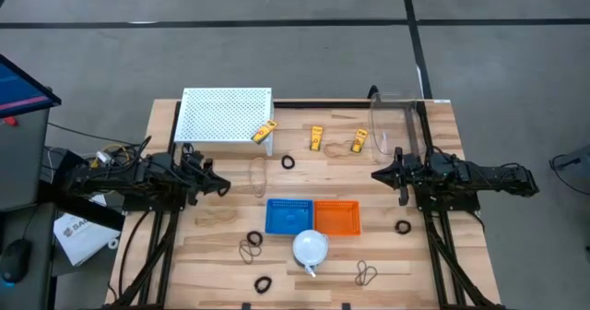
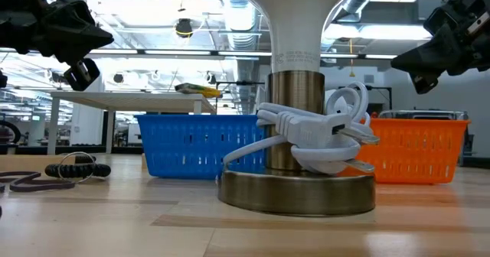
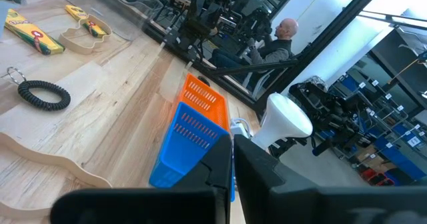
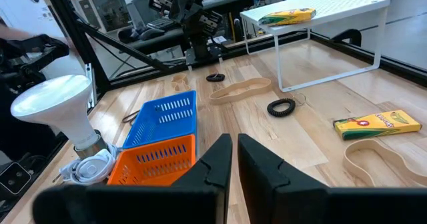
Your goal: Pick & Place Office Desk Supplies
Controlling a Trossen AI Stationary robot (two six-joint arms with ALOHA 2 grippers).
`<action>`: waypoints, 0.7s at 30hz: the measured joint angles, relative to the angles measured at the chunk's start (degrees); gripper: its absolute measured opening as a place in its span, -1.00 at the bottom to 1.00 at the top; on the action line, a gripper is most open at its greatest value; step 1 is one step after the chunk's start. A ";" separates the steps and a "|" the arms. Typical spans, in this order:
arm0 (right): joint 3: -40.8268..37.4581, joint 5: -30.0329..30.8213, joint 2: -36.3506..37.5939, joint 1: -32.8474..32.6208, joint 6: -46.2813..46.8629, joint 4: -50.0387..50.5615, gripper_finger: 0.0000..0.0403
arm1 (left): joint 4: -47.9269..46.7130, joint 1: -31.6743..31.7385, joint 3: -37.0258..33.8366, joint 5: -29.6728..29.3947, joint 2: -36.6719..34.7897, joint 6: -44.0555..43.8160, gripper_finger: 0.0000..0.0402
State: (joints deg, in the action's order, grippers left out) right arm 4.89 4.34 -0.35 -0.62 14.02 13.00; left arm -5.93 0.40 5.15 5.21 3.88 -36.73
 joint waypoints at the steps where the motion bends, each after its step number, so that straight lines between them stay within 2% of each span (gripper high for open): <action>1: -0.01 -0.01 0.00 0.01 0.00 -0.01 -0.88 | 0.00 0.00 0.00 0.00 0.00 0.00 -0.96; 17: -0.02 0.13 -0.01 -0.01 0.09 -0.11 -0.88 | 0.00 0.00 0.00 0.00 0.00 0.02 -0.96; 21: -0.35 1.76 -0.03 0.15 1.43 -4.60 -0.88 | 0.01 -0.01 0.00 0.00 0.00 0.02 -0.96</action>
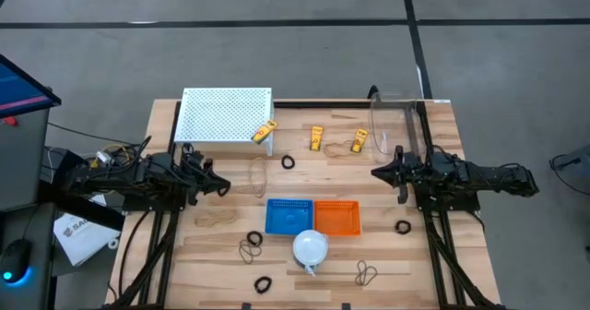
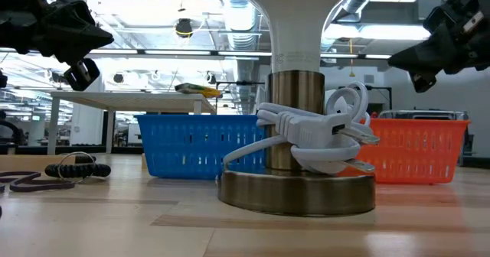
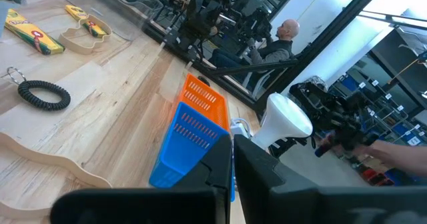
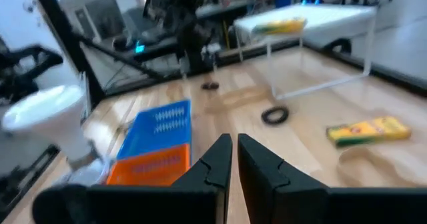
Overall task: Pick & Place Office Desk Supplies
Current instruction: Put the yellow crayon box from the shelf into the transparent bin
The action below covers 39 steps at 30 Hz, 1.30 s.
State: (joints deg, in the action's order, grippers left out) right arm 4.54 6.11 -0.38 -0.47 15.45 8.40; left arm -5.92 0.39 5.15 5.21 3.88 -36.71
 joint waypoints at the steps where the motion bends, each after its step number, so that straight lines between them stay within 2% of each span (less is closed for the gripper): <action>1: 0.00 0.00 0.00 0.00 3.11 -3.17 -0.88 | 0.02 0.00 0.01 0.00 -0.01 -0.02 -0.96; 3: 0.09 1.34 0.02 -0.02 10.38 -10.84 -0.88 | 0.75 0.00 0.00 0.00 0.00 -0.02 -0.96; 6: 0.11 8.45 0.02 0.33 18.43 -23.51 -0.88 | 5.64 -0.01 0.02 -0.29 0.00 -1.37 -0.96; 8: 0.21 13.00 0.02 0.33 22.57 -32.29 -0.88 | 11.19 -0.01 0.00 -3.68 0.09 -5.32 -0.96; 11: 0.24 14.00 0.02 0.32 22.96 -41.52 -0.88 | 19.99 0.01 0.01 -11.75 0.67 -8.29 -0.96; 15: 0.26 12.85 0.02 -0.19 23.62 -48.09 -0.88 | 31.58 0.01 0.00 -22.78 2.42 -8.33 -0.96; 19: 0.26 11.94 0.02 -0.93 23.60 -48.78 -0.88 | 36.96 0.00 0.02 -30.11 4.11 -6.64 -0.96; 21: 0.26 11.96 -0.01 -1.05 23.58 -48.78 -0.88 | 38.11 0.01 0.00 -31.92 4.66 -5.85 -0.96; 27: 0.33 11.97 -0.42 -0.96 23.14 -46.68 -0.88 | 40.41 0.01 0.00 -31.54 5.22 -5.55 -0.96; 29: 0.33 12.60 -0.42 -0.96 22.98 -44.75 -0.88 | 40.64 0.01 0.00 -29.79 5.23 -5.68 -0.96; 33: 0.33 17.55 -0.42 -0.96 22.62 -44.21 -0.88 | 41.13 0.01 0.00 -22.18 6.12 -5.71 -0.96; 39: 0.33 19.12 -0.42 -1.01 25.02 -44.86 -0.80 | 40.16 -0.08 0.00 -11.37 9.70 -12.53 -0.96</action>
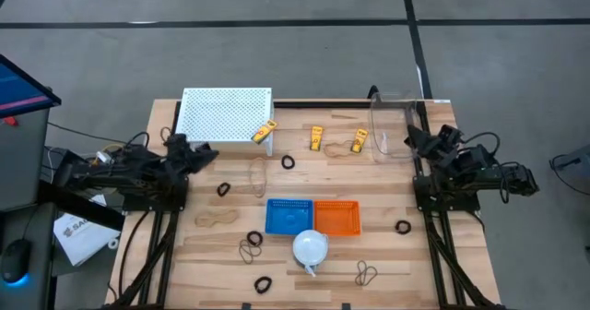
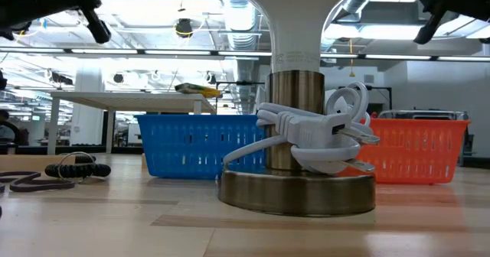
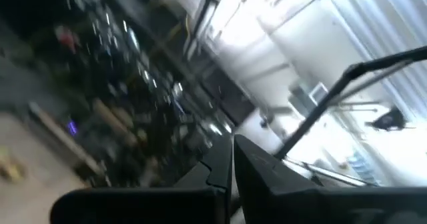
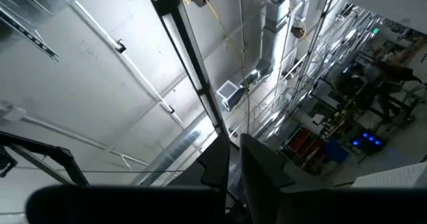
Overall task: Pick & Place Office Desk Supplies
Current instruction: Put the yellow crayon box from the shelf into the transparent bin
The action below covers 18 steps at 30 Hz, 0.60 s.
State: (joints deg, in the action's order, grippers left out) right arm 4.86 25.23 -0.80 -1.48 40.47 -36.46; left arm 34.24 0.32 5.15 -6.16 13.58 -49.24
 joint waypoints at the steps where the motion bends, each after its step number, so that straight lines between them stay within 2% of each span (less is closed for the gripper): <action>1: 0.00 0.00 0.00 0.01 0.72 -0.02 -0.78 | -0.99 0.00 0.00 1.81 0.99 -1.67 -0.95; 6: 0.03 -0.09 0.00 0.01 3.69 0.01 -0.69 | -11.98 -1.19 0.04 12.43 7.67 -14.96 -0.85; 10: 1.81 -0.18 0.01 0.01 2.50 0.06 -0.68 | -17.33 -6.10 0.04 12.81 14.94 -21.46 -0.75; 13: 3.70 -1.16 0.02 0.01 0.09 0.27 -0.68 | -15.19 -9.80 0.04 5.98 21.00 -24.49 -0.65; 18: 8.02 -2.96 0.04 0.01 -0.32 5.63 -0.68 | -4.67 -11.80 0.02 -13.62 30.83 -30.91 -0.44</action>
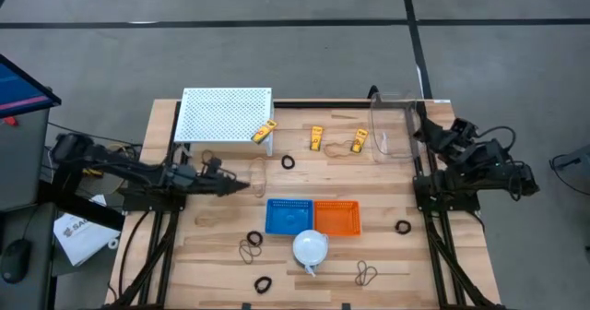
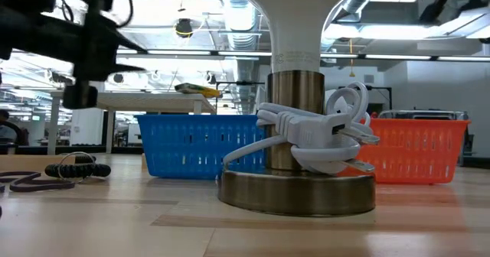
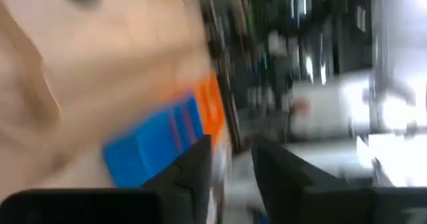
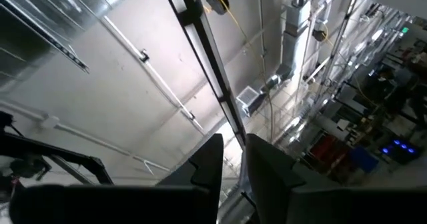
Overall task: Pick & Place Office Desk Supplies
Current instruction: Put the yellow crayon box from the shelf into the transparent bin
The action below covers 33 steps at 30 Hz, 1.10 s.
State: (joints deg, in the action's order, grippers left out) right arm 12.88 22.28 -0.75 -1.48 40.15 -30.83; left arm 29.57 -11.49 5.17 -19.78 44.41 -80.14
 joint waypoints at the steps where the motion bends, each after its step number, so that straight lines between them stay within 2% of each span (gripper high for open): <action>1: 0.92 -0.17 -0.04 0.00 0.36 2.06 -0.68 | 1.38 0.06 0.01 -3.34 1.93 -1.48 -0.39; 5: 4.09 -0.19 -0.04 0.00 1.26 8.58 -0.68 | 5.14 0.24 0.00 -13.86 9.48 -10.85 -0.17; 9: 6.13 -0.21 -0.02 -0.01 0.99 10.93 -0.66 | 11.19 0.20 0.00 -17.88 16.90 -16.28 0.04; 12: 7.07 -0.36 -0.02 -0.01 0.99 12.96 -0.54 | 17.18 0.20 0.00 -21.20 21.97 -17.76 0.16; 15: 7.65 -0.12 0.00 -0.02 1.25 13.67 -0.33 | 23.49 0.20 0.00 -24.95 26.12 -17.67 0.22; 19: 7.63 -0.07 -0.02 0.00 1.24 13.88 -0.04 | 29.55 0.43 0.60 -29.22 30.44 -15.94 0.21; 23: 7.63 0.09 -0.02 0.00 1.24 13.86 0.17 | 30.63 2.03 3.51 -29.39 33.42 -14.75 0.12; 33: 7.63 0.27 -0.02 0.00 1.25 13.66 0.23 | 30.78 8.56 8.40 -29.43 37.58 -14.17 0.04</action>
State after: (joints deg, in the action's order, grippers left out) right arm 20.51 22.55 -0.78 -1.48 41.40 -17.18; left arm 60.35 -2.93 13.57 -49.21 81.99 -94.31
